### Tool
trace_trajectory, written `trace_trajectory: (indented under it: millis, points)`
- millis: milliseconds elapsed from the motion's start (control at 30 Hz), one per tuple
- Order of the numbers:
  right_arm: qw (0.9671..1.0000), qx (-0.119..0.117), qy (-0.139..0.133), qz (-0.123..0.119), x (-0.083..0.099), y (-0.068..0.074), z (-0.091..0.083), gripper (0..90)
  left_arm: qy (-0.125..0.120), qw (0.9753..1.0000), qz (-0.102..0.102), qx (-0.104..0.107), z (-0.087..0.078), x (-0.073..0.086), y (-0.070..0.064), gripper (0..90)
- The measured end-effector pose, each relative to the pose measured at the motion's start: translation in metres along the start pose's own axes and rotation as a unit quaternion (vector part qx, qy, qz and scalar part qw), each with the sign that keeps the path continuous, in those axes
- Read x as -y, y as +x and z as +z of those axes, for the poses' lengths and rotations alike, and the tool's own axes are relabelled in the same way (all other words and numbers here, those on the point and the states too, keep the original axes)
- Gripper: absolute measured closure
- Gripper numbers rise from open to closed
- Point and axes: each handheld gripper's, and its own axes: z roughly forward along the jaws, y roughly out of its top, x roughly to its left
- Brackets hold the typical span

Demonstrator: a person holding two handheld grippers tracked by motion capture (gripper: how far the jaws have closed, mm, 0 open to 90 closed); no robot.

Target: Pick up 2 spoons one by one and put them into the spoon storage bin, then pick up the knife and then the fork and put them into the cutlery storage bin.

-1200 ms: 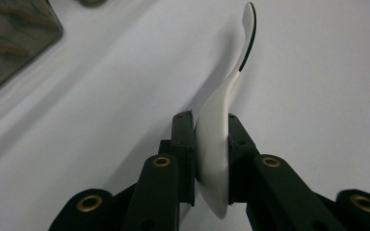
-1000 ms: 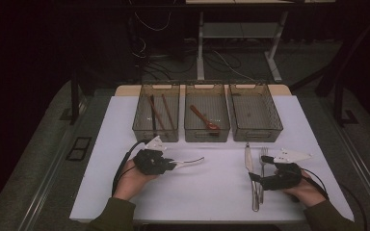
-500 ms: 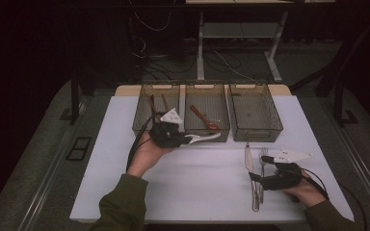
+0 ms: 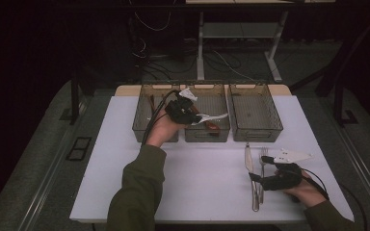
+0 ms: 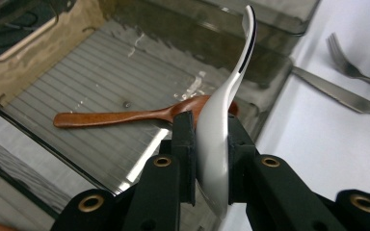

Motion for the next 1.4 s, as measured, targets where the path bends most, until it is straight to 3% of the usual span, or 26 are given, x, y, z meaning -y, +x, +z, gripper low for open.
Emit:
trace_trajectory:
  millis: [67, 100, 167, 233, 333, 600, 867, 1067, 1133, 1233, 1400]
  points:
    - [1.0000, -0.001, 0.000, 0.000, 0.000, 0.000, 0.000, 15.8, 0.011, 0.9999, 0.006, 0.000, 0.004, 0.001, 0.003, 77.9]
    - [1.0000, -0.001, -0.001, 0.000, 0.000, 0.000, 0.000, 15.8, 0.003, 0.9999, -0.012, -0.005, 0.008, 0.002, 0.002, 77.9]
    - [1.0000, -0.001, -0.001, 0.001, 0.000, 0.000, 0.000, 15.8, 0.015, 0.9999, -0.004, -0.003, 0.010, 0.005, 0.007, 77.1]
    - [1.0000, 0.000, 0.000, 0.000, 0.000, 0.000, 0.000, 15.8, 0.003, 0.9998, -0.020, -0.008, 0.012, 0.007, 0.009, 65.6]
    - [1.0000, -0.002, -0.001, -0.002, 0.000, 0.001, 0.001, 15.8, -0.003, 0.9998, -0.019, -0.004, 0.011, 0.008, 0.009, 57.0]
    - [1.0000, -0.002, 0.001, -0.001, 0.000, 0.001, 0.001, 15.8, -0.039, 0.9988, -0.028, 0.010, 0.001, 0.013, 0.002, 46.8]
    - [1.0000, -0.004, -0.001, -0.002, 0.000, 0.000, 0.001, 15.8, -0.058, 0.9977, -0.035, 0.003, -0.016, 0.030, -0.015, 38.3]
    - [1.0000, -0.006, -0.005, 0.002, -0.002, 0.000, 0.000, 15.8, -0.059, 0.9980, -0.024, -0.009, -0.037, 0.043, -0.031, 33.6]
    - [1.0000, -0.004, -0.004, 0.002, -0.003, 0.000, -0.001, 15.8, -0.068, 0.9971, -0.035, -0.008, -0.043, 0.049, -0.038, 32.2]
    - [0.9999, -0.005, 0.000, 0.010, -0.004, 0.000, -0.003, 15.8, -0.069, 0.9968, -0.038, -0.011, -0.051, 0.060, -0.047, 28.6]
    - [0.9999, -0.008, 0.009, 0.002, -0.006, -0.002, -0.003, 15.8, -0.079, 0.9957, -0.047, -0.013, -0.061, 0.082, -0.058, 22.2]
